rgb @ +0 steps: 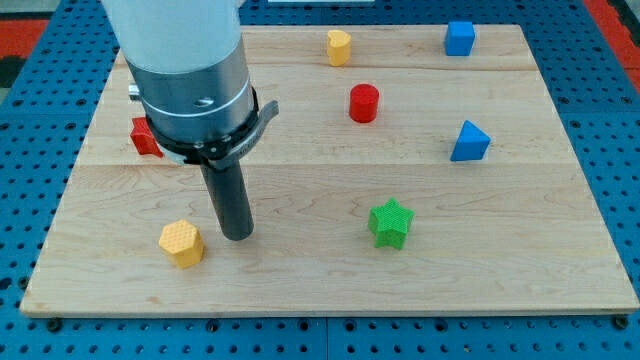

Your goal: Slide the green star towards the left

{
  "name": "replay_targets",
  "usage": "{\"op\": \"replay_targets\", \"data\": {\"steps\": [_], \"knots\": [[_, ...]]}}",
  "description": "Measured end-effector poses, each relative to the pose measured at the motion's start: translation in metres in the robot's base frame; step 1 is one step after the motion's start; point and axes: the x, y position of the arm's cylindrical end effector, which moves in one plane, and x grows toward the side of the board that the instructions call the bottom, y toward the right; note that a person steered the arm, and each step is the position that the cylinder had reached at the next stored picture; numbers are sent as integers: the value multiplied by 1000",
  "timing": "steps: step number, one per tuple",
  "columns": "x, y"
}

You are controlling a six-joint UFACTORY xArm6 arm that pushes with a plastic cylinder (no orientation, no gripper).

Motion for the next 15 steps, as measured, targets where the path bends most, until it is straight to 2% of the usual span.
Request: {"op": "replay_targets", "data": {"steps": [1, 2, 3, 4, 6, 12, 14, 15], "knots": [[34, -38], [33, -110], [33, -71], [0, -38], [-21, -38], [-8, -28], [-13, 41], [-36, 83]]}}
